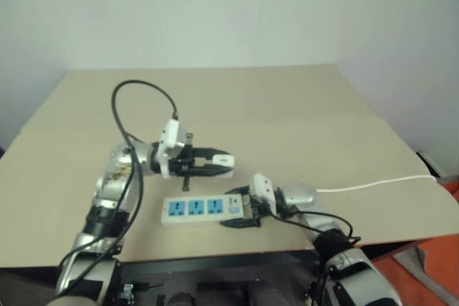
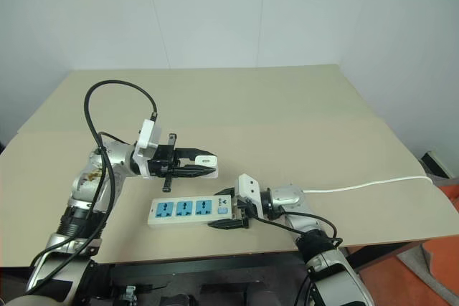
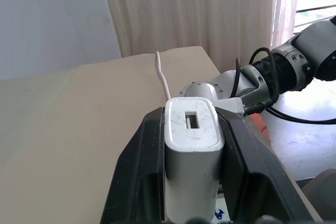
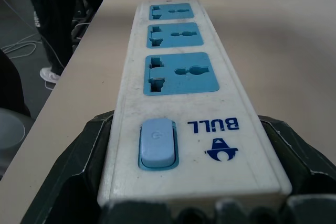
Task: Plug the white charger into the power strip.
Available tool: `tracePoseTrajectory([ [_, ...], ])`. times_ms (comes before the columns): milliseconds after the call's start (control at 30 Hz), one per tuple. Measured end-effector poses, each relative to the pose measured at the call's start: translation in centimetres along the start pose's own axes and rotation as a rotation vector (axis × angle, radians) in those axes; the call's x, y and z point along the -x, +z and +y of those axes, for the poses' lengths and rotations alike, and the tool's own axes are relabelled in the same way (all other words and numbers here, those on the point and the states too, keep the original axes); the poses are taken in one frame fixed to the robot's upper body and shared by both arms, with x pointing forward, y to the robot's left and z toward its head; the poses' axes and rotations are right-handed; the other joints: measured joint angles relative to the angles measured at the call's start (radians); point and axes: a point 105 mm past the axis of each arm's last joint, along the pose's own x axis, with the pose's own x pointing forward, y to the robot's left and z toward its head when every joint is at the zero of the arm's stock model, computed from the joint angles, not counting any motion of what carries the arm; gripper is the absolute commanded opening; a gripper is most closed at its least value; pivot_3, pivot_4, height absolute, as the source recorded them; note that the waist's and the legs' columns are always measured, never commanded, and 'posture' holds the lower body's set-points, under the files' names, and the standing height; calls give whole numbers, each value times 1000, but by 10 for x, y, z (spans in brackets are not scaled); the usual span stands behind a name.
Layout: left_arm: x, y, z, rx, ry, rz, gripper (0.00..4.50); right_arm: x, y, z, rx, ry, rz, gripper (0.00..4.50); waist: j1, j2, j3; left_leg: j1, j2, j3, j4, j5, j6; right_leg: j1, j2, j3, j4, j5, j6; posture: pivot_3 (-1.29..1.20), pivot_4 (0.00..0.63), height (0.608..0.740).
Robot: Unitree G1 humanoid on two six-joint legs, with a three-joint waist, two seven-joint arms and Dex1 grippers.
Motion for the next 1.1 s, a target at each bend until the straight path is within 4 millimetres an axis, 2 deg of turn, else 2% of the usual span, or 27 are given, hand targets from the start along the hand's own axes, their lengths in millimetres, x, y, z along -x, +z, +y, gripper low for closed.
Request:
tracePoseTrajectory([
  [200, 3, -7, -7, 26, -23, 25, 1023, 0, 0, 0, 0, 1, 1, 3424, 0, 0, 0, 0, 0, 0, 0, 0, 0, 0, 0, 0, 0, 0, 0, 0, 150, 740],
  [567, 5, -43, -35, 101, -52, 52, 1023, 0, 0, 0, 1, 3, 2, 3424, 1, 0, 0, 0, 0, 0, -1, 0, 0, 0, 0, 0, -1, 0, 0, 0, 150, 740],
  [833, 8, -56, -40, 107, -45, 78, 1023, 0, 0, 1, 1, 9, 2, 3424, 1, 0, 0, 0, 0, 0, -2, 0, 0, 0, 0, 1, -2, 0, 0, 0, 150, 740],
  [1100, 5, -58, -40, 93, -38, 68, 1023, 1, 0, 1, -2, 8, 3, 3424, 2, 0, 0, 0, 0, 1, -2, 0, 0, 0, 0, 1, -2, 0, 0, 0, 150, 740],
])
